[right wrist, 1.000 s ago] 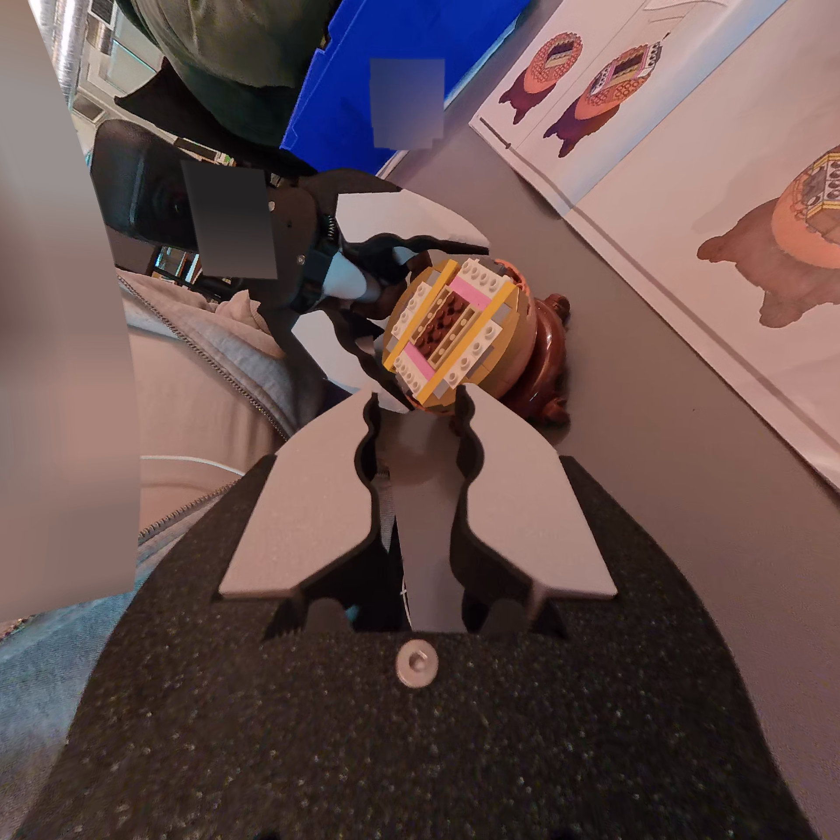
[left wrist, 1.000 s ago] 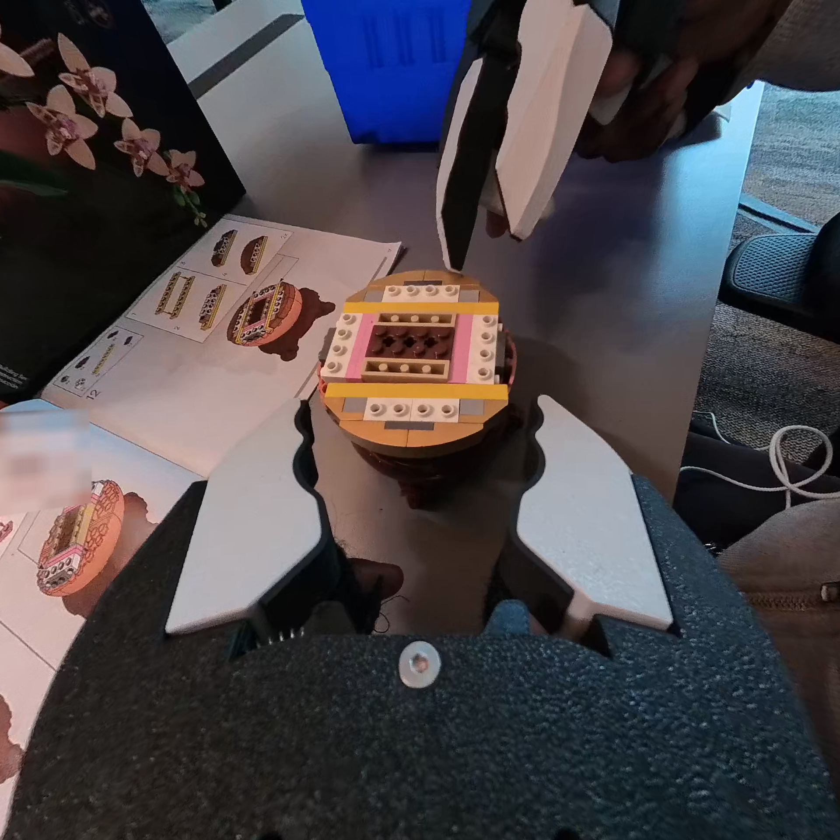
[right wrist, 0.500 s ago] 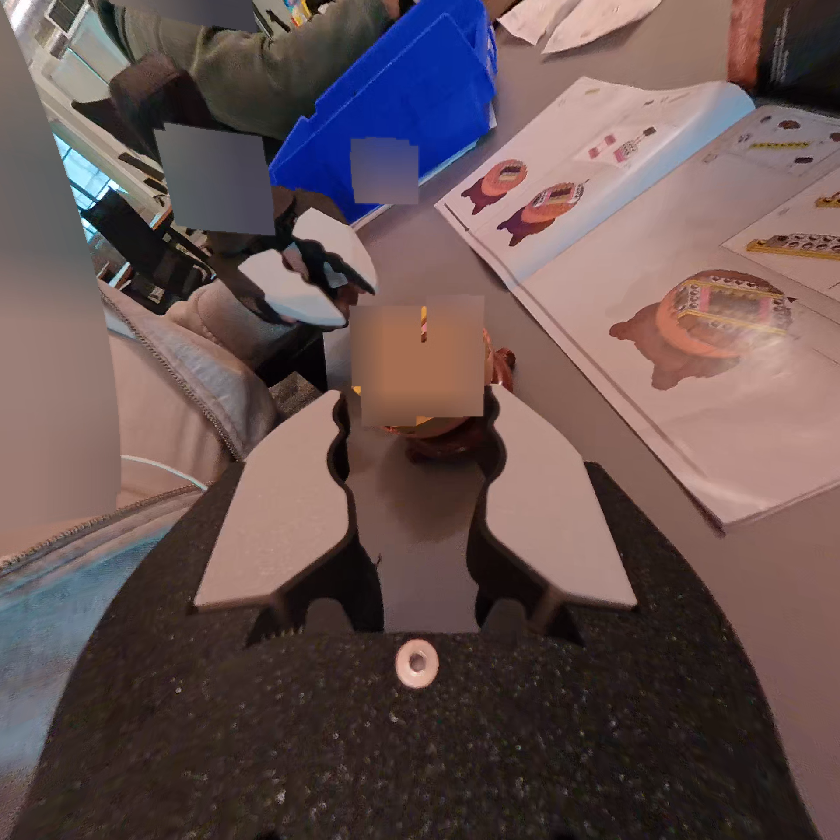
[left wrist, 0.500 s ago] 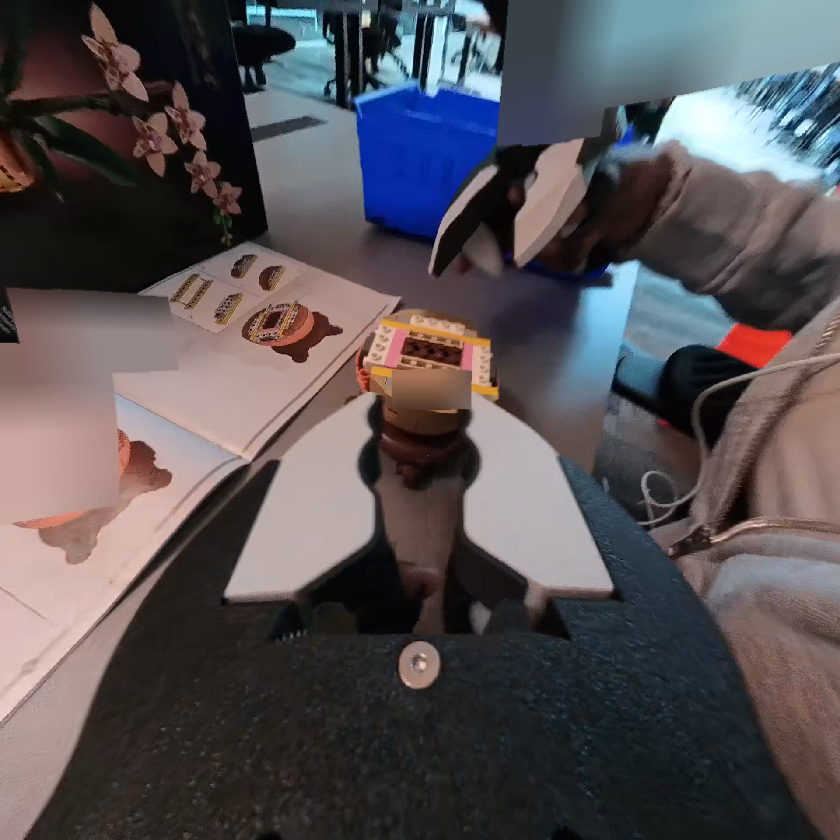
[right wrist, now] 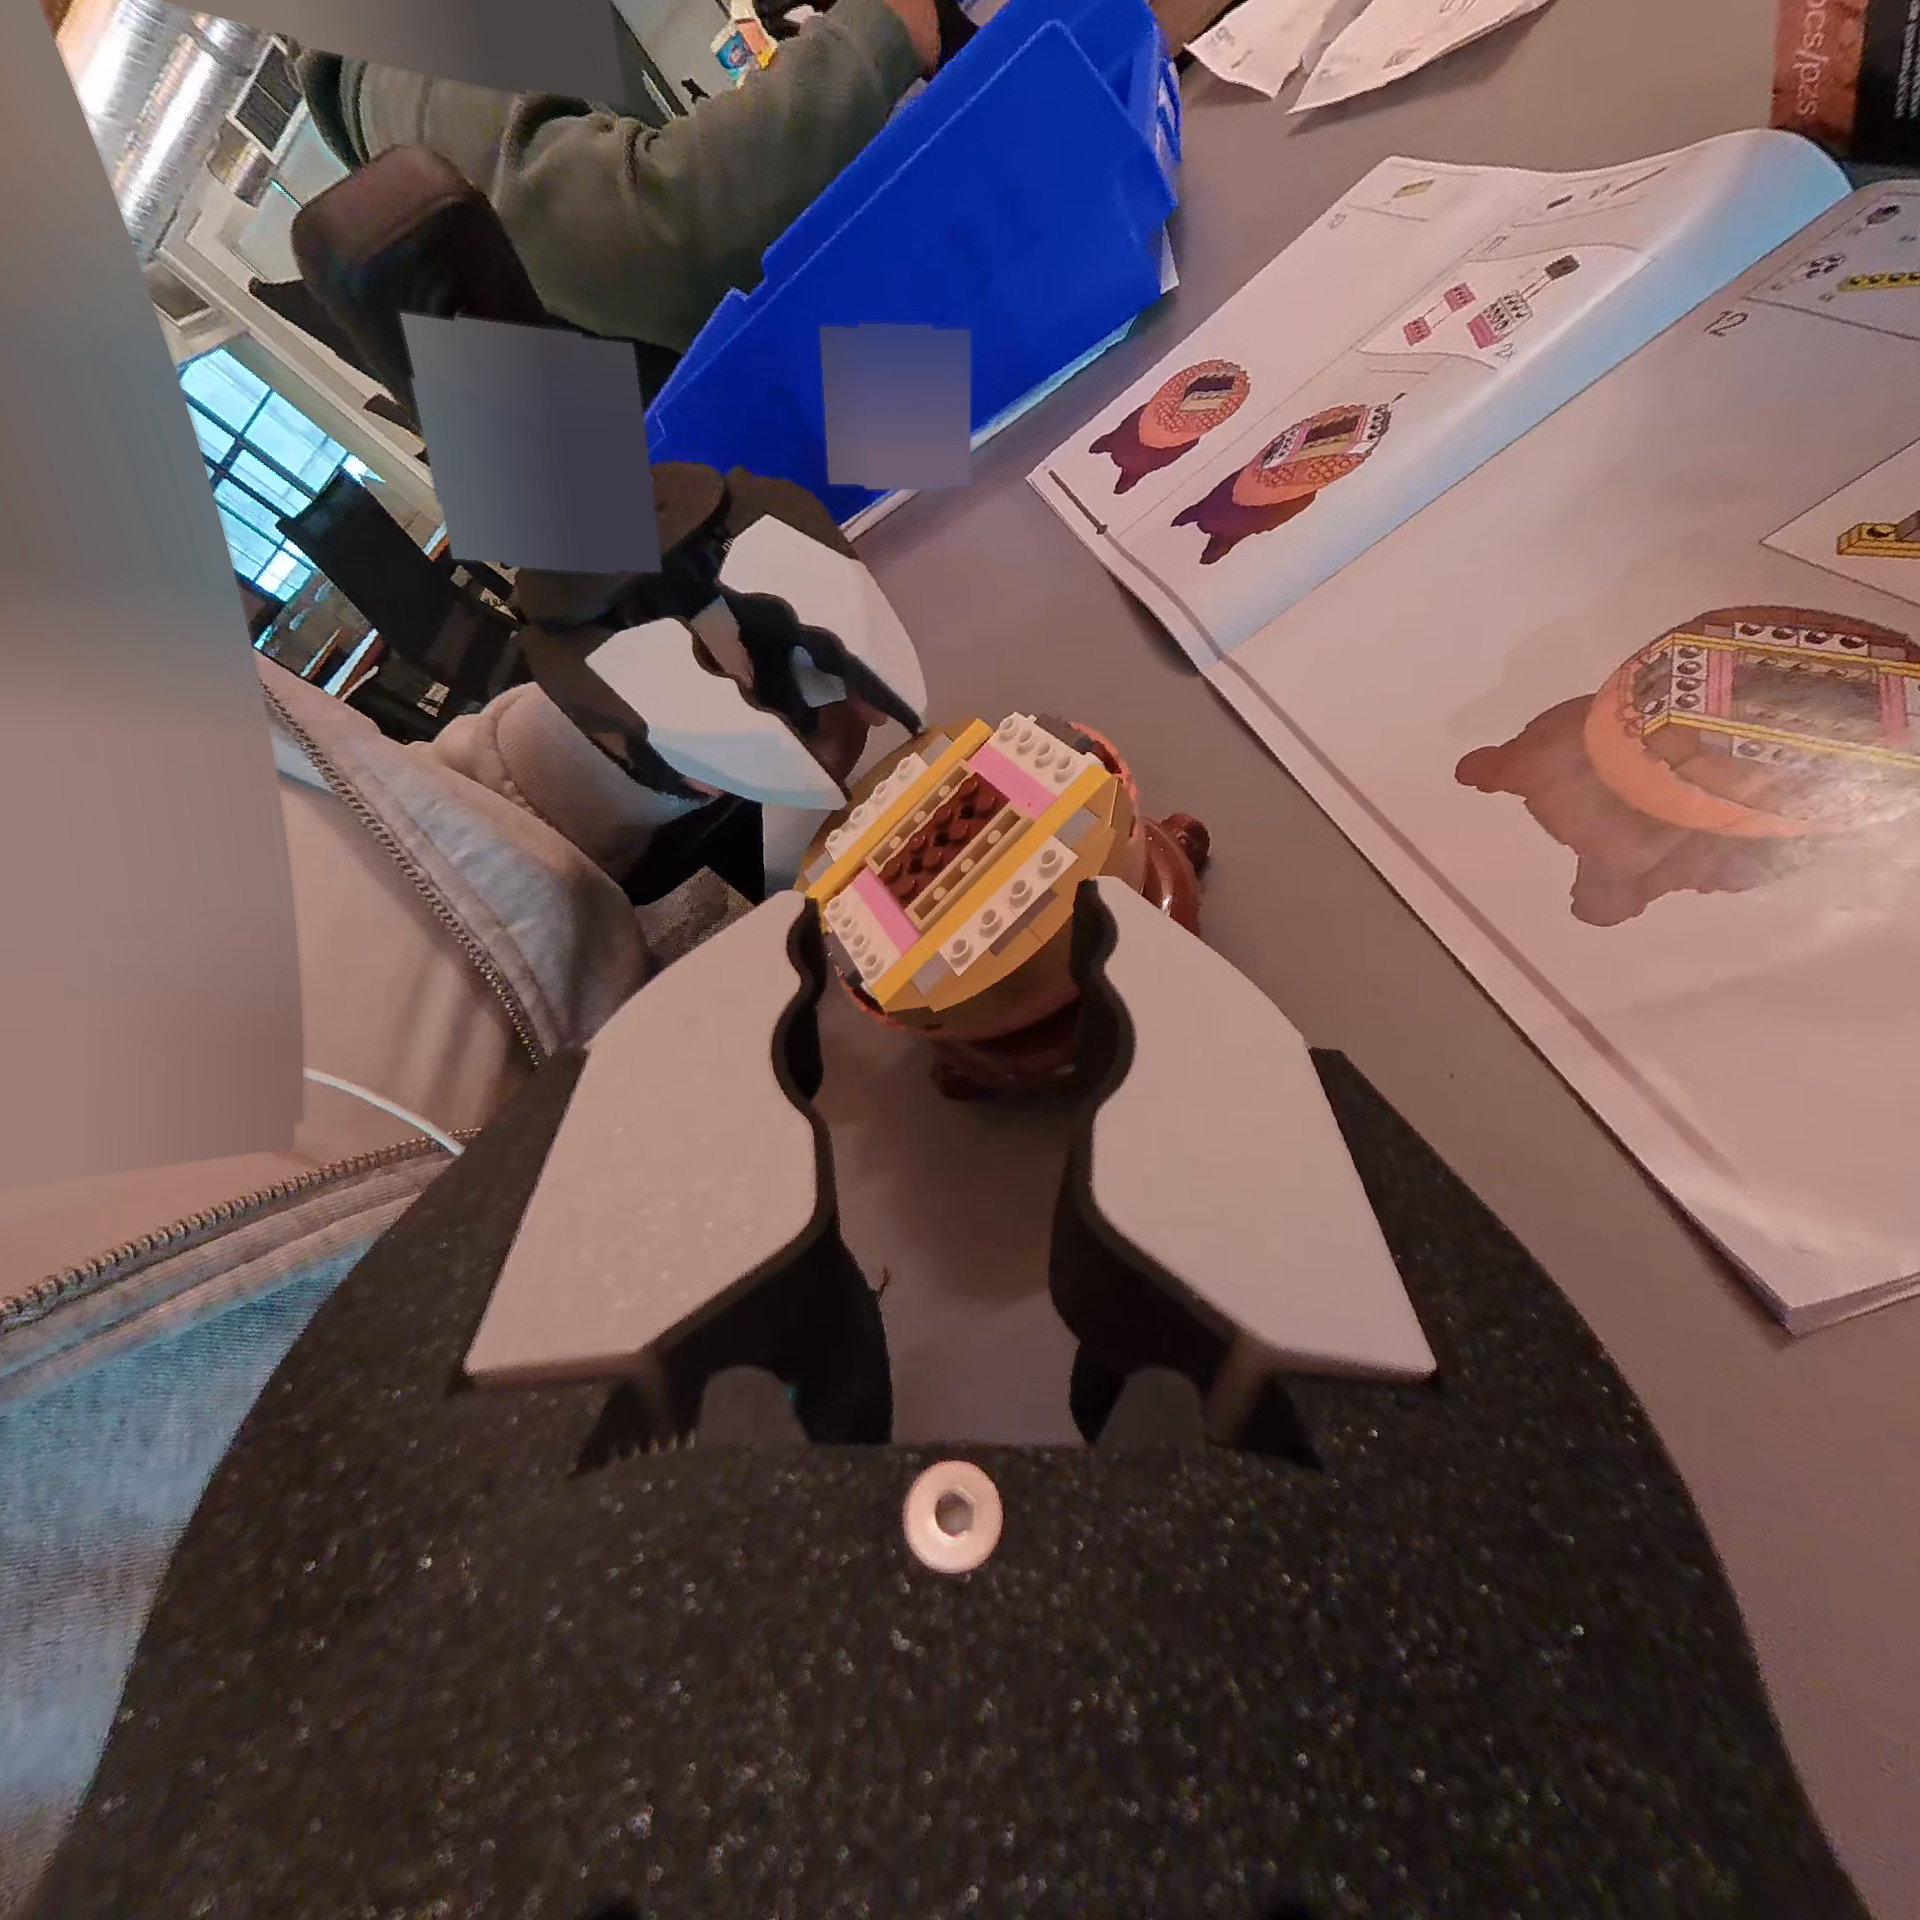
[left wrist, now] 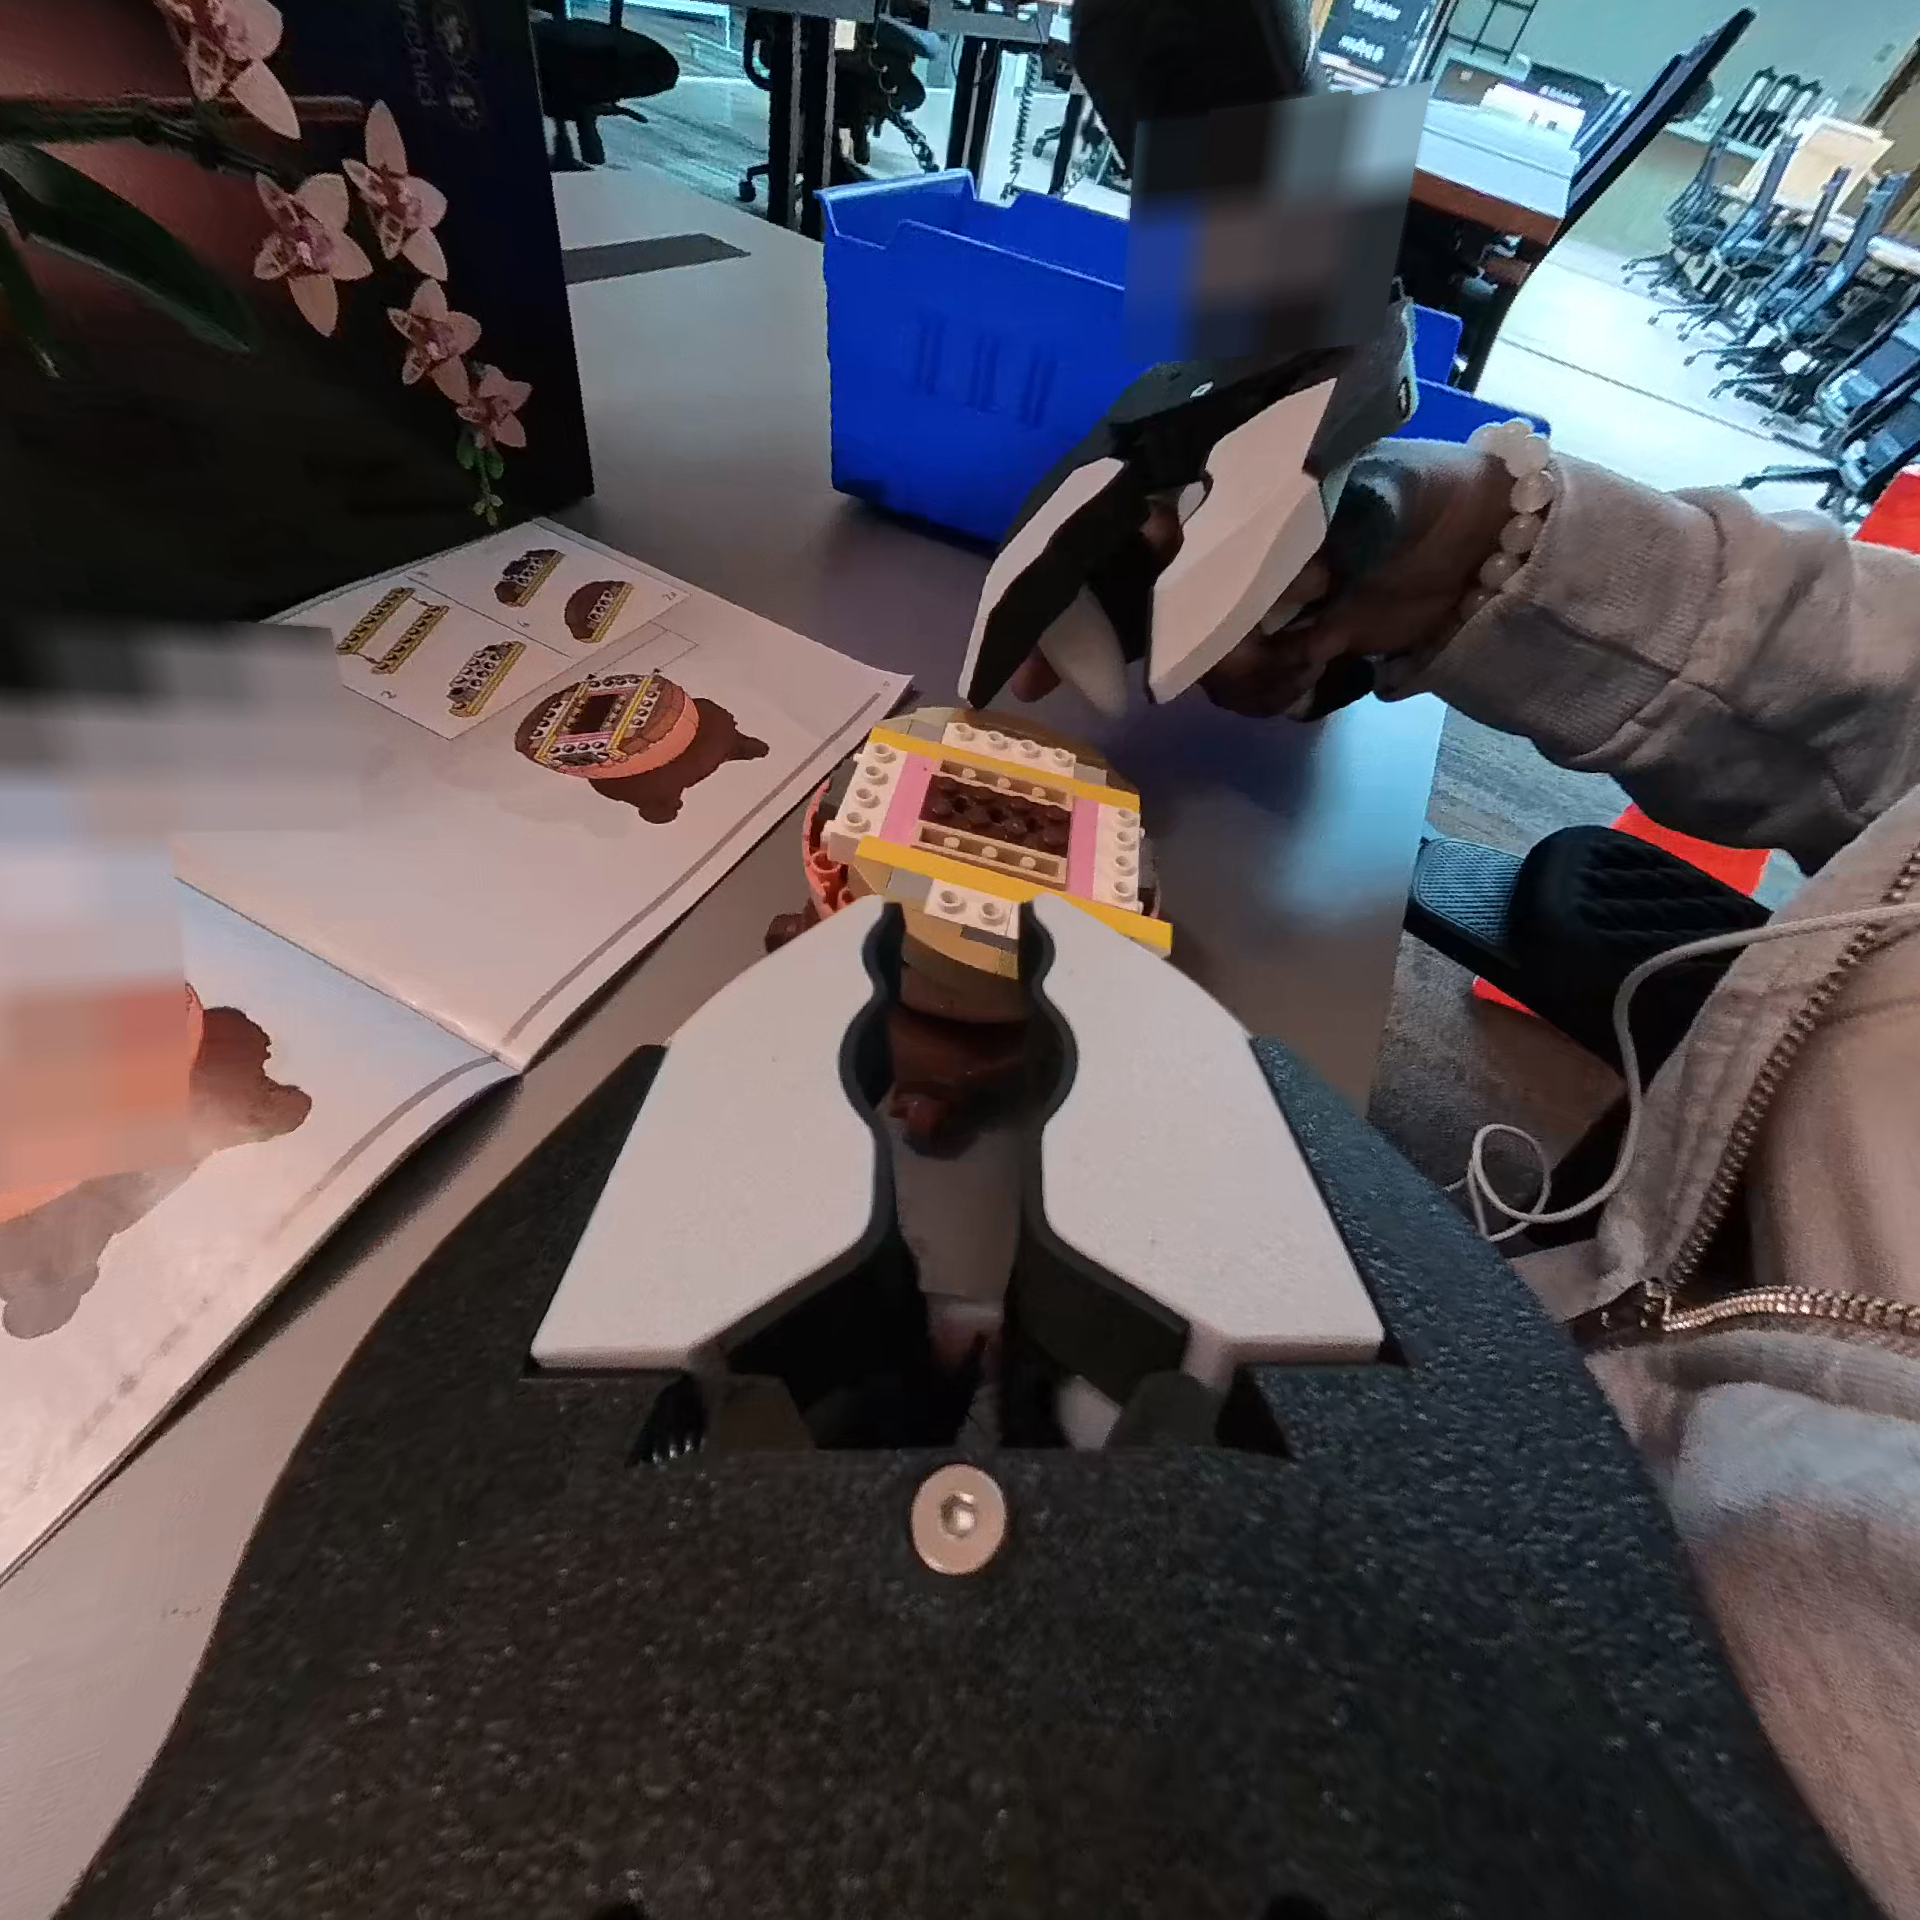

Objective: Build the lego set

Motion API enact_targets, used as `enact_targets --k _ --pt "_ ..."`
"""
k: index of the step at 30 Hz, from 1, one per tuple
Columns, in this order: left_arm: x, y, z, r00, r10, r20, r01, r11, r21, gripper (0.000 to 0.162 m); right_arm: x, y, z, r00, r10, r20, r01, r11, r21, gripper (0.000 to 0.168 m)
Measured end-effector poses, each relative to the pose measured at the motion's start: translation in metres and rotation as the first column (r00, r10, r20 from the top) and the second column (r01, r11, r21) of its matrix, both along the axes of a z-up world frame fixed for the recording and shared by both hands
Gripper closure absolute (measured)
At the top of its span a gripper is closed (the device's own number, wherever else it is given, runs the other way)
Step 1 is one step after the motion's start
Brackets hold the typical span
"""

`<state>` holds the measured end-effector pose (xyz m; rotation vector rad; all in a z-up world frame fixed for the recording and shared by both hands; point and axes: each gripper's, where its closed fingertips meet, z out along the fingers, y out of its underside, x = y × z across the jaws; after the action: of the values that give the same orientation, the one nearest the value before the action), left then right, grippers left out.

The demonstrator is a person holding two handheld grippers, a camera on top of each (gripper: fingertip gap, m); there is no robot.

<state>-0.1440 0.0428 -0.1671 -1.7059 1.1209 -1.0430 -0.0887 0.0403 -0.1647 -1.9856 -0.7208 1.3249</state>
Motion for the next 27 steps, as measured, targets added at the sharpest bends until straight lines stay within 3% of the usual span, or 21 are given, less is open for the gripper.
enact_targets --k 2,7,10,16,27 --pt "-0.002 0.000 0.000 1.000 0.011 -0.015 -0.011 0.999 0.030 0.134 0.001 -0.001 0.000 1.000 0.002 0.004 -0.002 1.000 -0.005 0.123" --pt "-0.009 -0.011 -0.008 0.993 -0.010 -0.119 0.028 0.989 0.146 0.096 0.003 0.000 0.001 1.000 0.004 0.005 -0.004 1.000 0.000 0.123" --pt "-0.002 -0.012 -0.021 0.981 -0.009 -0.193 0.050 0.977 0.209 0.089 0.001 -0.002 0.000 1.000 0.021 0.009 -0.020 1.000 -0.002 0.123" --pt "0.004 -0.006 -0.015 0.989 0.007 -0.150 0.025 0.977 0.211 0.109 0.002 -0.003 -0.001 1.000 0.029 0.010 -0.029 1.000 -0.006 0.125" --pt "-0.001 -0.009 -0.015 0.988 -0.044 -0.151 0.072 0.980 0.185 0.105 0.002 -0.003 -0.001 0.999 0.040 0.006 -0.040 0.999 -0.019 0.126"
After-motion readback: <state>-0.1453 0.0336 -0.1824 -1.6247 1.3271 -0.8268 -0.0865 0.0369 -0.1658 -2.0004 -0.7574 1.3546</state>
